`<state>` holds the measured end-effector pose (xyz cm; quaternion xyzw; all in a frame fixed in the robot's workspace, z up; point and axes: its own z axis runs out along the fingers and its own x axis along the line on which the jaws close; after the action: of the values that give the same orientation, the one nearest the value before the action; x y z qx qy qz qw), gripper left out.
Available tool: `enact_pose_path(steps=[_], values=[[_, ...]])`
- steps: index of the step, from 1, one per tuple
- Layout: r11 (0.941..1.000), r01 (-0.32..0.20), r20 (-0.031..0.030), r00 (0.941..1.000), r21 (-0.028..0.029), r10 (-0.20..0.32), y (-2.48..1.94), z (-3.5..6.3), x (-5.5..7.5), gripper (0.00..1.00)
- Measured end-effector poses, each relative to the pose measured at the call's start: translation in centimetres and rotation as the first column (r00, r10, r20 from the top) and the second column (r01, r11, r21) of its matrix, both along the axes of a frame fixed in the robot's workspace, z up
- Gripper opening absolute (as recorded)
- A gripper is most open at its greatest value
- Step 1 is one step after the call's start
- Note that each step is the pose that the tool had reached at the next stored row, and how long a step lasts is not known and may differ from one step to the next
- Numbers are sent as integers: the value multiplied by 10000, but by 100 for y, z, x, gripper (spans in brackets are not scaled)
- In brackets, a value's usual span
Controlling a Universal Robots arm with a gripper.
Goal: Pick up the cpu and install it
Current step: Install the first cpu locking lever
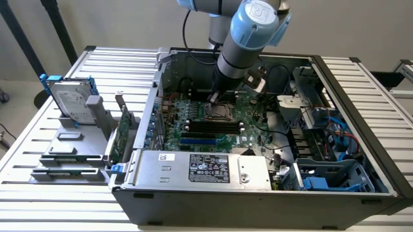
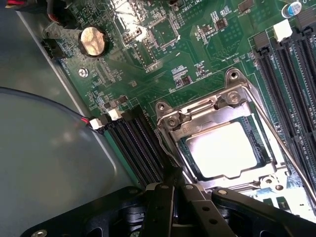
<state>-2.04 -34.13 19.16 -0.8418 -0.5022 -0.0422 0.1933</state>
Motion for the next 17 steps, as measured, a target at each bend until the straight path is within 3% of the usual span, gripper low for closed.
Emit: enact_pose_path(steps=[17], values=[[10000,0,-1,10000,24,0,1,-4,23,11]])
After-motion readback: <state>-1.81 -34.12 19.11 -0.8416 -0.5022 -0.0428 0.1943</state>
